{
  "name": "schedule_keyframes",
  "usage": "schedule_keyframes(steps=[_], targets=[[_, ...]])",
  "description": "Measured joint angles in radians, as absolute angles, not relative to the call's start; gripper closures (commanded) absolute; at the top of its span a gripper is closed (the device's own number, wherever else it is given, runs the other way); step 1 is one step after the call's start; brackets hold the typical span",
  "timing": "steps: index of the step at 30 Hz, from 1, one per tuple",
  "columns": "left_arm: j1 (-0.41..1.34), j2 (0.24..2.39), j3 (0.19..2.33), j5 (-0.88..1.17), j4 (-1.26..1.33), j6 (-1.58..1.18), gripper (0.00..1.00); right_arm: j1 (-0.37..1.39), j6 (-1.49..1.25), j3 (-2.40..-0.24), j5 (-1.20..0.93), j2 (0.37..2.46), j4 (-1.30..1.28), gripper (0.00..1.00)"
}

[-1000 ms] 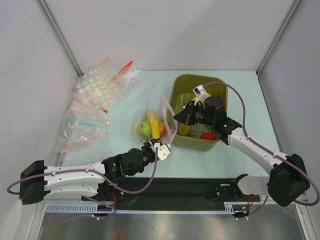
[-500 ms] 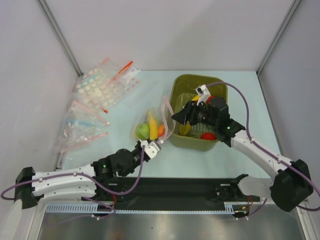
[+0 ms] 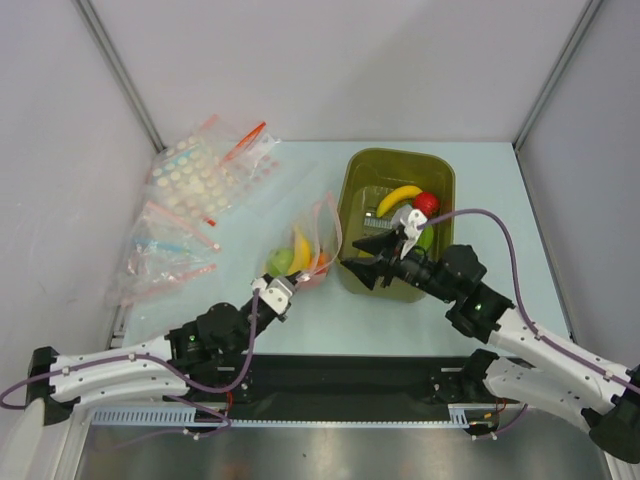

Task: Place the food in the zip-top bag and seal the zipper
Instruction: Zip the zipper food storage bag at the center of the board.

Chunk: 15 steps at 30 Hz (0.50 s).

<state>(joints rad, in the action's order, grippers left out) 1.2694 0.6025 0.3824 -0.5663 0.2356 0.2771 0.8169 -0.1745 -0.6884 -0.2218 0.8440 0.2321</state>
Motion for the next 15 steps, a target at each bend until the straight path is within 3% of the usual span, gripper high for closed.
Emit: schedule_keyframes(steps=[7,15], targets=[[1.269,0.525,0.374,-0.446,0.223,0.271,1.0,0.981,0.109,-0.572,-0.325,0.84,0.333,0.47],[1.27,0.675,0.407,-0.337,0.205,0.279,1.0,1.037,0.315,-0.574,-0.395,0.844,0.292,0.54]])
